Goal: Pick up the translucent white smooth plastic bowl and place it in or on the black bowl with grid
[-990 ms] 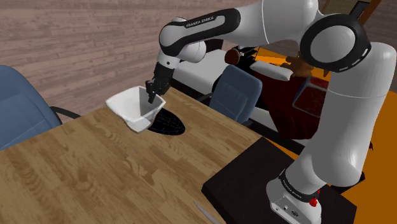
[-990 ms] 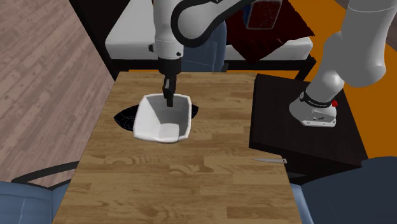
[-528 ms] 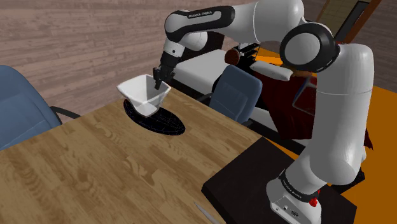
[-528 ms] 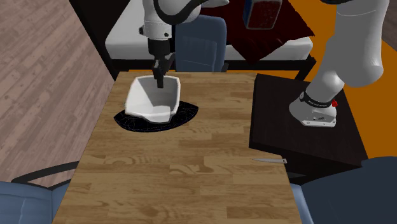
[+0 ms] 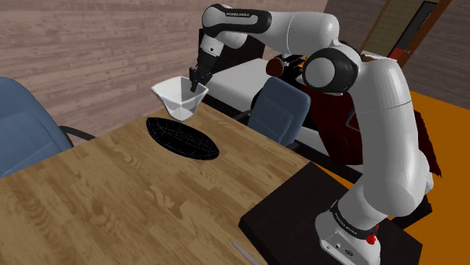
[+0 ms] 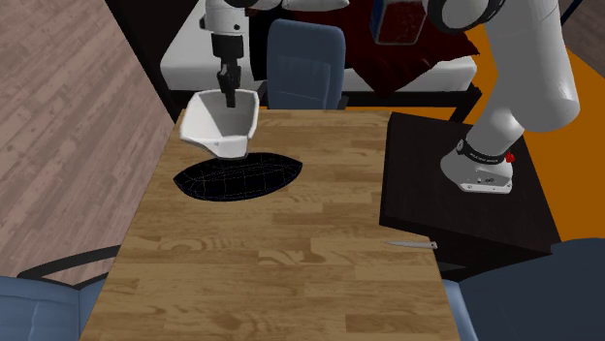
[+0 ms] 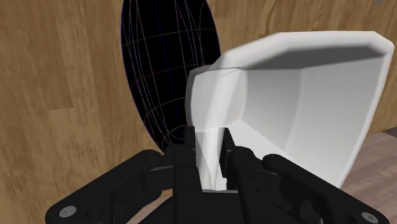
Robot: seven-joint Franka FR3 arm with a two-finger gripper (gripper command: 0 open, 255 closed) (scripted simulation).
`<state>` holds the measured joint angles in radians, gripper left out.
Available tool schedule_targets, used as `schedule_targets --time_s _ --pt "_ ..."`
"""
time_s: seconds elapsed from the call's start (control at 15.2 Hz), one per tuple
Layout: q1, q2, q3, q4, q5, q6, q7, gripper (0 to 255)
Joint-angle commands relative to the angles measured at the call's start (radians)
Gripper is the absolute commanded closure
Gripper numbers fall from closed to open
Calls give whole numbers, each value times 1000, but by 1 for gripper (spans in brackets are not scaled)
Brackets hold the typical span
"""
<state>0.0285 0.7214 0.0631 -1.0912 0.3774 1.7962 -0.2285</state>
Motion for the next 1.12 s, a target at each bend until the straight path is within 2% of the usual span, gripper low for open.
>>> schedule_targets --time_s 0.0,1.06 --pt "-7 29 -1 35 -1 -9 -8 255" --pt "-4 78 2 -92 15 156 -72 255"
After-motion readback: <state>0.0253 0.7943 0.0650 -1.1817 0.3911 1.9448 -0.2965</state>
